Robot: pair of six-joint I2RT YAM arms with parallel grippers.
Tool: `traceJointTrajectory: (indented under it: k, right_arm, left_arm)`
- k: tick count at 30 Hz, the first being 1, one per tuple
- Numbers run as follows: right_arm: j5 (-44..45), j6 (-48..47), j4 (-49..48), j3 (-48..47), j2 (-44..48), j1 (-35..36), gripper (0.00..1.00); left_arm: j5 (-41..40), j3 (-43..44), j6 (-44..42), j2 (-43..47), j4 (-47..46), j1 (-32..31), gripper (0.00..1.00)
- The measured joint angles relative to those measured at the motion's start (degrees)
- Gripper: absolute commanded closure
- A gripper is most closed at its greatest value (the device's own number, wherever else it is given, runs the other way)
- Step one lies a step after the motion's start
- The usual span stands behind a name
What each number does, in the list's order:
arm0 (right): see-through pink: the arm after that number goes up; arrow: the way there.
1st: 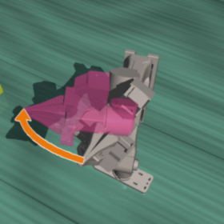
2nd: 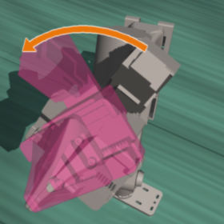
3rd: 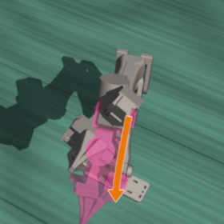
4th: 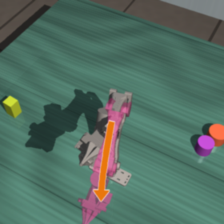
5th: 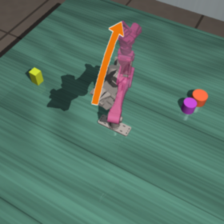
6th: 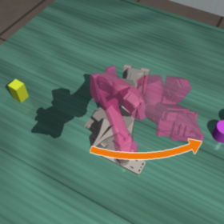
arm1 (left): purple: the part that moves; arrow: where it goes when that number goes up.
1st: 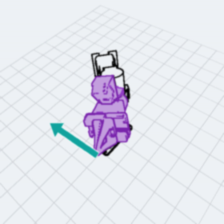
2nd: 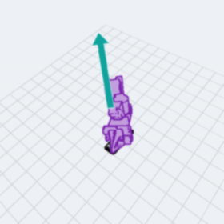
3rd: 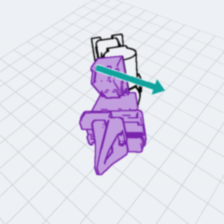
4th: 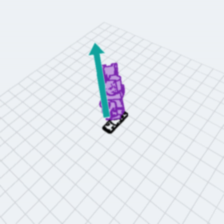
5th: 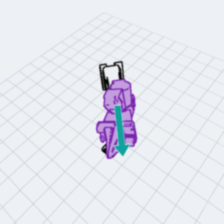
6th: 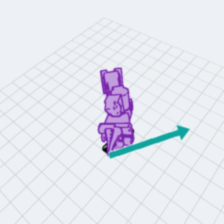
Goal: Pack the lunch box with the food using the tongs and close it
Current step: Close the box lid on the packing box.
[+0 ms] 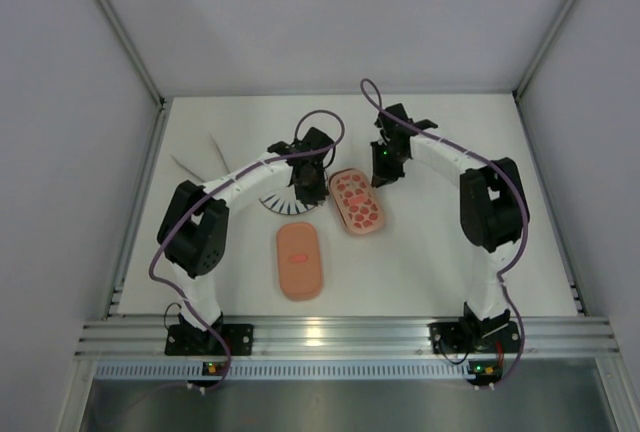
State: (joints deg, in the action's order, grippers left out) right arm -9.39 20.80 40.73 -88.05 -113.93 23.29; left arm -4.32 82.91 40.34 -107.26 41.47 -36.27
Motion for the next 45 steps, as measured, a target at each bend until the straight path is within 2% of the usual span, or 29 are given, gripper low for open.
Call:
traceJointTrajectory:
  k: [13, 20, 24, 28, 34, 39, 45]
  right_arm:
    - [1.0, 0.2, 1.3, -5.7, -3.2, 0.3, 0.85]
    - [7.6, 2.3, 3.0, -5.9, -3.2, 0.3, 0.85]
    - [11.9, 3.1, 5.9, -5.8, -1.8, 0.1, 0.86]
    - [13.7, 3.5, 9.2, -3.4, 4.0, 0.1, 0.87]
    - [13.2, 4.0, 13.9, 6.6, 19.4, 1.0, 0.89]
    - [11.5, 5.6, 17.0, 14.3, 27.5, 4.6, 0.89]
    - [7.5, 8.0, 16.8, 20.0, 29.9, 7.9, 0.92]
  left_arm:
    - [0.9, 0.0, -0.3, -1.7, -0.3, -0.2, 0.81]
    - [0.9, 0.7, -0.9, -2.0, -0.3, -0.2, 0.8]
    - [-0.3, 5.0, -1.6, -2.9, 0.8, -0.2, 0.77]
    - [-1.3, 14.9, -2.2, -7.3, 1.6, 1.0, 0.76]
    - [-1.0, 30.9, -2.5, -18.5, 2.0, 5.3, 0.76]
    - [-0.3, 33.8, -2.5, -24.0, 1.6, 7.7, 0.75]
    - [4.3, 36.2, -2.6, -29.1, -0.8, 7.7, 0.75]
